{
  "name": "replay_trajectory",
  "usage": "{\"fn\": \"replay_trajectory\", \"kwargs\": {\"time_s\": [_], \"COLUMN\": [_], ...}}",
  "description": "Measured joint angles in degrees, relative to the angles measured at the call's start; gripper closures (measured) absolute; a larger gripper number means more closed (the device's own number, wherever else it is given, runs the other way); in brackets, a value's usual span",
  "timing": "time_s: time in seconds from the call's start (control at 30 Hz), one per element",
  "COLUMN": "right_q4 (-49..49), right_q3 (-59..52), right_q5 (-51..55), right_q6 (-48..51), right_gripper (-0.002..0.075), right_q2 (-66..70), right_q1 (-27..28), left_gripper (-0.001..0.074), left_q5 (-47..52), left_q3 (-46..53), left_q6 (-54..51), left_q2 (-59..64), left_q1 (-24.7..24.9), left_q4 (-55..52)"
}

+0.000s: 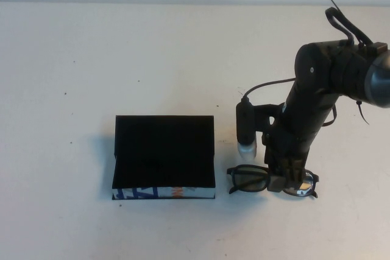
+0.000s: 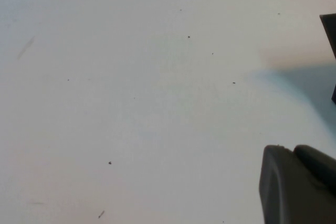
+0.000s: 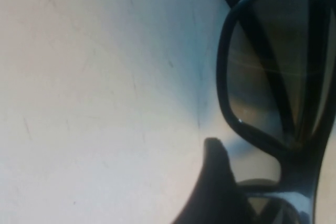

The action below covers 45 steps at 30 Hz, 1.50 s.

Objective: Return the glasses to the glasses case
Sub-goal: Pick up the glasses from the table, then place the glasses in the glasses case

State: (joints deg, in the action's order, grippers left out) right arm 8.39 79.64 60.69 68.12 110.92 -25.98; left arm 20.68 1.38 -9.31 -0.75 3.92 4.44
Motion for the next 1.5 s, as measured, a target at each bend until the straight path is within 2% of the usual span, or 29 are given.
{"fn": "replay_trajectory", "kwargs": {"time_s": [0.33, 0.43, 0.73, 1.0, 1.17, 1.33, 1.5], "right_q4": [-0.13, -0.13, -0.03, 0.40, 0.40, -0.85, -0.85], "right_q3": [0.00, 0.00, 0.00, 0.61, 2.28, 4.93, 7.57], "right_q5": [-0.07, 0.67, 2.74, 4.85, 7.59, 7.97, 8.76], "right_q6": [0.11, 0.15, 0.15, 0.15, -0.59, -8.47, -12.29], "right_gripper": [0.0297, 0.0320, 0.0475, 0.0677, 0.0678, 0.0678, 0.0678], "right_q2": [1.36, 1.36, 1.36, 1.36, 1.23, -1.61, -6.21], "right_q1": [0.00, 0.00, 0.00, 0.00, 0.00, -0.54, -5.10], "left_gripper": [0.0736, 0.0736, 0.0736, 0.0736, 0.0736, 0.0736, 0.0736], "left_q5": [0.00, 0.00, 0.00, 0.00, 0.00, 0.00, 0.00], "left_q3": [0.00, 0.00, 0.00, 0.00, 0.00, 0.00, 0.00], "left_q6": [0.00, 0.00, 0.00, 0.00, 0.00, 0.00, 0.00], "left_q2": [0.00, 0.00, 0.00, 0.00, 0.00, 0.00, 0.00], "left_q1": [0.00, 0.00, 0.00, 0.00, 0.00, 0.00, 0.00], "left_q4": [0.00, 0.00, 0.00, 0.00, 0.00, 0.00, 0.00]}}
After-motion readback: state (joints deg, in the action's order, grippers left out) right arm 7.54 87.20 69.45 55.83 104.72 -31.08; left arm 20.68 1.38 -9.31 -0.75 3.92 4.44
